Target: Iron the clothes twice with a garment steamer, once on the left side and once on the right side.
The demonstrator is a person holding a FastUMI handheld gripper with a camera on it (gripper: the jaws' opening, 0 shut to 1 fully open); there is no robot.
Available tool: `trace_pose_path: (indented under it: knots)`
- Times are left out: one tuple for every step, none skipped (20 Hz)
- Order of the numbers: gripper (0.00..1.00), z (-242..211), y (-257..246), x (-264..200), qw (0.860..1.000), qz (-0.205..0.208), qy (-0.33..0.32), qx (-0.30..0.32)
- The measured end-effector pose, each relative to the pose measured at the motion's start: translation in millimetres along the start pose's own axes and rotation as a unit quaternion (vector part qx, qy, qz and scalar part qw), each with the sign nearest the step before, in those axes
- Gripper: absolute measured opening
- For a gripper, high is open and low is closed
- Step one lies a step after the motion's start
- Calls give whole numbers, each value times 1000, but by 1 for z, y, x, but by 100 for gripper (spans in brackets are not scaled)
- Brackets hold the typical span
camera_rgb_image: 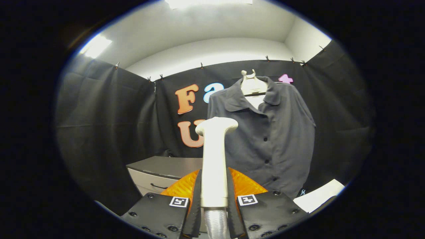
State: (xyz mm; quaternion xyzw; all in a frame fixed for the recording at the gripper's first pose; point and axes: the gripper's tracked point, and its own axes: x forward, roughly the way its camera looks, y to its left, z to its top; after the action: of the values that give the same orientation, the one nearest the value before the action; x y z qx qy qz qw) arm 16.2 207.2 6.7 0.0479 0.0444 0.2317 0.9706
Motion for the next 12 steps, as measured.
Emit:
trace_pose_path:
  knots:
    - [40,-1,-12,1,1000,-13,-3,-3]
    - [40,-2,-22,-1,1000,-24,-5,-4]
    - [40,-3,-30,-1,999,-32,-6,-2]
    - [40,-2,-36,-1,999,-37,-8,3]
    - [40,-3,-40,-1,999,-40,-10,9]
    - [40,-4,-43,-2,999,-42,-11,12]
    - [40,-4,-46,0,999,-46,-12,12]
    - [40,-3,-49,2,999,-49,-14,11]
    - [40,-2,-52,4,998,-52,-16,9]
    - [40,-1,-53,6,998,-54,-18,7]
    - [40,0,-54,8,998,-56,-20,6]
    - [40,2,-54,10,998,-57,-24,5]
